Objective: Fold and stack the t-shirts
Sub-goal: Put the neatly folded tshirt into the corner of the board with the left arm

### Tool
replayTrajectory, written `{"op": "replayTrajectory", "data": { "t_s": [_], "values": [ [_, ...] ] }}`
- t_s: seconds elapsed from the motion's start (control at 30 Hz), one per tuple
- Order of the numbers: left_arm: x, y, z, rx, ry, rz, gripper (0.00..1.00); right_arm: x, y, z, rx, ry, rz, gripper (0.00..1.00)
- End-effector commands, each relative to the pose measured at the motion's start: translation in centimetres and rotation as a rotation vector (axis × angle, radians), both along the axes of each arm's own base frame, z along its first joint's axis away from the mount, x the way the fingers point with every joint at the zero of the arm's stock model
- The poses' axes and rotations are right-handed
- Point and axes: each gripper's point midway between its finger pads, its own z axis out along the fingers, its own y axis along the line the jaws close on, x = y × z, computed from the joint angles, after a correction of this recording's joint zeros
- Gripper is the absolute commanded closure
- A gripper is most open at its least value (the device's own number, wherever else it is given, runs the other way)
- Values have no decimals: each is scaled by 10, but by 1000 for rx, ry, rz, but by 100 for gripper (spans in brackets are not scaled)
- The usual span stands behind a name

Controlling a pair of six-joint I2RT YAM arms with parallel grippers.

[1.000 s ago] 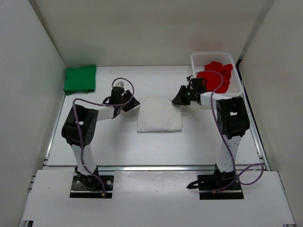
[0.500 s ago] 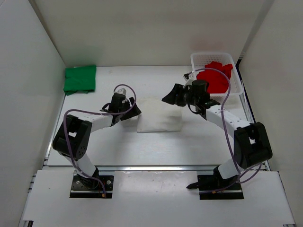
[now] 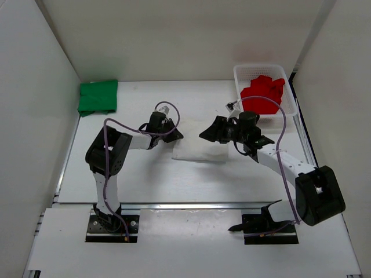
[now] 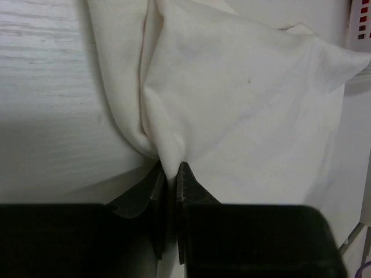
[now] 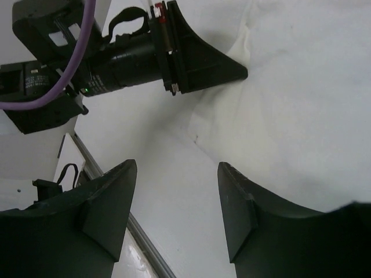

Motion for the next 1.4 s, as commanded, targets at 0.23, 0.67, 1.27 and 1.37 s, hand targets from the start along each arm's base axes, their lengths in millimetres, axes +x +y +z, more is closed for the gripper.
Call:
{"op": "replayTrajectory", "data": {
  "t_s": [0.23, 0.67, 1.27, 1.37],
  "values": [
    [102, 28, 105, -99, -150, 91, 100, -38, -28, -4, 19, -74, -65, 45],
    [173, 337, 226, -185, -367, 641, 89, -49, -13, -52, -29, 51, 38, 45],
    [64, 366, 130, -232, -199, 918, 2, -90, 33, -69, -118, 59, 189, 36],
    [64, 299, 138, -97, -232, 759, 1, -70, 13, -76, -201, 56, 86, 68]
  ]
}}
